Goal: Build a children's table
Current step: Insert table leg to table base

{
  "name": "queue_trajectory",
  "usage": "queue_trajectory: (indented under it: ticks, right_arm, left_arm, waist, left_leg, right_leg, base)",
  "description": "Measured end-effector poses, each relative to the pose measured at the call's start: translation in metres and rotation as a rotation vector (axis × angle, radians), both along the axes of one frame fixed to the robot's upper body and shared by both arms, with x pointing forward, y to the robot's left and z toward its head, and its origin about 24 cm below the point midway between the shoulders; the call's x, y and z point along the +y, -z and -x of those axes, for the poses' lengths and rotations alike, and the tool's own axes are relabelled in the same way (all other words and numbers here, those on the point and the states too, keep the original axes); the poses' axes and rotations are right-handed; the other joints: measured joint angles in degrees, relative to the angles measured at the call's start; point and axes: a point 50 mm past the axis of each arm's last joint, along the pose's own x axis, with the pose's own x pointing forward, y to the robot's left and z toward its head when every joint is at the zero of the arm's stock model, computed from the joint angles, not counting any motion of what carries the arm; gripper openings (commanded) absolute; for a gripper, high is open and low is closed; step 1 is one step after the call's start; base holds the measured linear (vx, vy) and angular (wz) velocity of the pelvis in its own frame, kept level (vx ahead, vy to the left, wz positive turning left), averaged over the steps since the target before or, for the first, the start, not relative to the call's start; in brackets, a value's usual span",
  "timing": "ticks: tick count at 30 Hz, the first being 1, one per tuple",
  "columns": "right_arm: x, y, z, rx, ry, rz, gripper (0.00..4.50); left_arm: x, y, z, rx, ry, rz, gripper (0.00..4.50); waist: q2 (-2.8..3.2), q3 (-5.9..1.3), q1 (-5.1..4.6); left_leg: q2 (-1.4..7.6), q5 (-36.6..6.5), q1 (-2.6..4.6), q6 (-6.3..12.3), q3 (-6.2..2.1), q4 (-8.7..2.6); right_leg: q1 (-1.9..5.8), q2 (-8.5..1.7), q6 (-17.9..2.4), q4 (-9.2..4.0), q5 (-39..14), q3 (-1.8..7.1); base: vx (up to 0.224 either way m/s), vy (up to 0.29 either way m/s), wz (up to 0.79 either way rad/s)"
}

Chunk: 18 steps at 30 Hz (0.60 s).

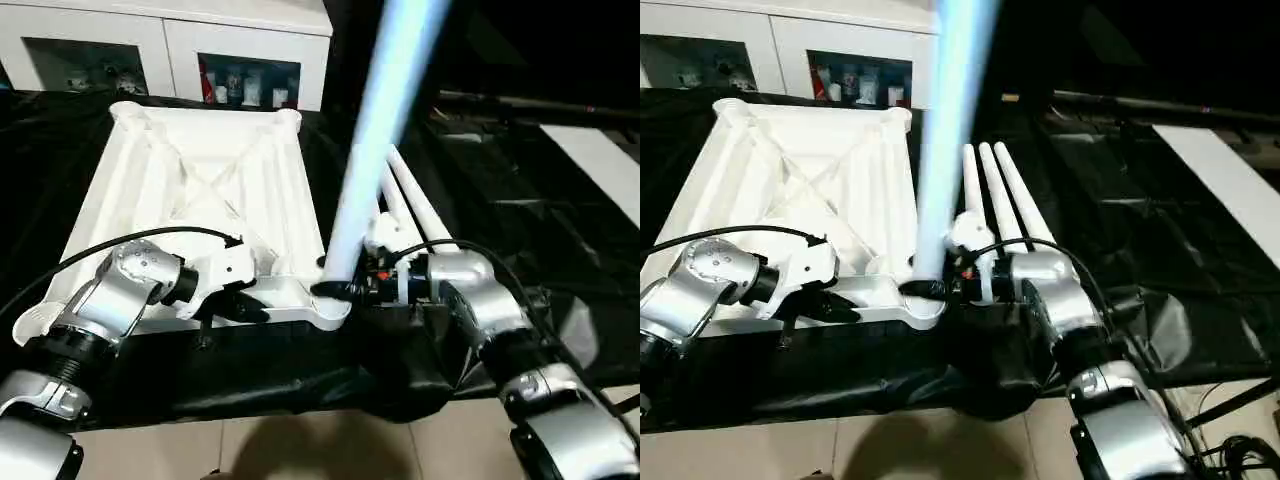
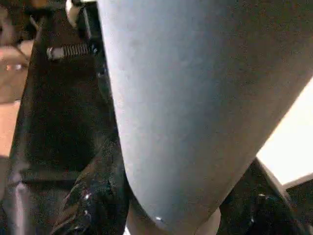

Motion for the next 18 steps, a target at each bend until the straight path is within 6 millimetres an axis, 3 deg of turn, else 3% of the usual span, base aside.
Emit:
queue_trajectory:
  ticks: [9,13,18]
  right_arm:
    - [0.004,0.002,0.001,-0.061,-0.033,0.017,1.87]
    - [-0.001,0.010,-0.003,0.114,0.104,-0.132,1.87]
    - [-0.006,0.017,-0.005,0.230,0.175,-0.196,1.87]
  left_arm:
    - [0.001,0.001,0.000,0.001,-0.005,-0.005,0.00]
    - [0.004,0.000,0.000,0.000,-0.009,-0.012,0.00]
    - [0.003,0.000,0.000,-0.004,-0.008,-0.014,0.00]
  waist:
    - [-0.27,-0.18,-0.15]
    - [-0.17,-0.09,-0.32]
    - [0.06,0.06,-0.16]
  left_leg:
    - [0.00,0.00,0.18,-0.01,-0.01,-0.04]
    - [0.00,0.00,0.34,-0.01,-0.01,-0.14]
    - [0.00,0.01,0.36,-0.01,-0.01,-0.25]
  right_leg:
    - [0.11,0.00,0.02,-0.02,-0.01,0.02]
    - [0.13,0.01,0.02,0.04,-0.01,0.02]
    - [0.10,0.01,0.01,0.07,-0.01,0.01]
  base:
    - [0.000,0.000,0.00]
    - [0.000,0.000,0.00]
    - [0.000,0.000,0.00]
